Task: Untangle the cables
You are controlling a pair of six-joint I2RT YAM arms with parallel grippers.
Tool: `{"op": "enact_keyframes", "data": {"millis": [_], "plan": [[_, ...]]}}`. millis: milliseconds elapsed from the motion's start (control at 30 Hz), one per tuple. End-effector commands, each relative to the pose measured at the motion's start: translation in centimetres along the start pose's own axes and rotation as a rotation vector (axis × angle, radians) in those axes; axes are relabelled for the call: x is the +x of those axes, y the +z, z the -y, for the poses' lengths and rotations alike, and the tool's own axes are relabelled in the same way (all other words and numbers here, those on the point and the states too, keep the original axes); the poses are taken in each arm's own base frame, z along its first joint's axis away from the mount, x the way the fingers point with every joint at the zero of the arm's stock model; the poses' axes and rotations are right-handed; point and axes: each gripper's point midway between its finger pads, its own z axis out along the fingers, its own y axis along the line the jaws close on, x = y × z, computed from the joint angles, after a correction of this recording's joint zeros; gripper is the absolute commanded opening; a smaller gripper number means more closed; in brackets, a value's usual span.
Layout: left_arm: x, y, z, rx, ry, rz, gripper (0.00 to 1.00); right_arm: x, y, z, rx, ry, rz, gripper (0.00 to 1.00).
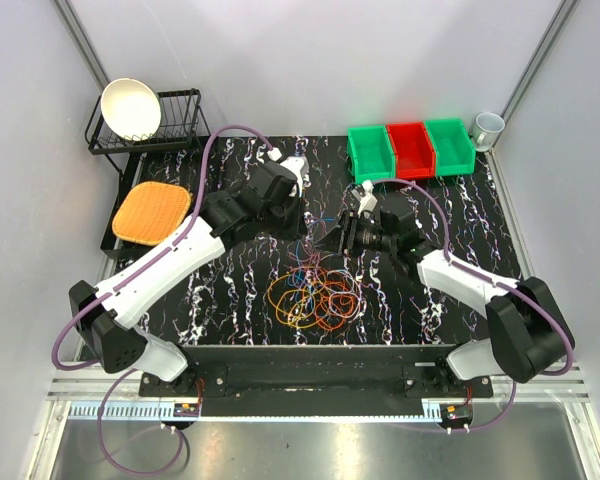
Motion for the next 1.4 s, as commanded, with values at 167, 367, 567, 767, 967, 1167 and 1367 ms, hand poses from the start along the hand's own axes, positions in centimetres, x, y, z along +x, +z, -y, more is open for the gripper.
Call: {"op": "enact_keyframes", "data": {"millis": [167,367,567,767,967,1167,1367], "plan": [[-1.7,-1.6,1.3,0.064,-0.01,0.077,0.0,-0.4,0.6,-0.4,-0.005,-0.02,0.023,0.48],[-1.6,-1.5,1.3,0.064,-0.011,0.072,0.0,-0.5,0.7,-0.3,0.003,-0.019,0.024,0.41],[-1.5,-1.5,1.2,0.062,-0.014,0.071,0.01,-0.6,1.1,0.1,0.017,-0.014,0.011,0.13],[-0.6,-1.3,-0.3,0.003,-0.033,0.075,0.76,-1.1,0.6,0.5,0.087,-0.021,0.018,0.0],[1.8,-0.6,-2.5,-0.067,-0.057,0.044,0.88,-2.6,-0.9,-0.2,0.165,-0.07,0.056,0.0],[4.0,0.2,-3.8,-0.1,-0.075,0.01,0.84,-4.2,-2.0,-1.8,0.189,-0.102,0.087,0.0],[4.7,0.2,-4.4,-0.114,-0.074,0.008,0.83,-5.9,-2.9,-3.6,0.196,-0.139,0.121,0.0]]}}
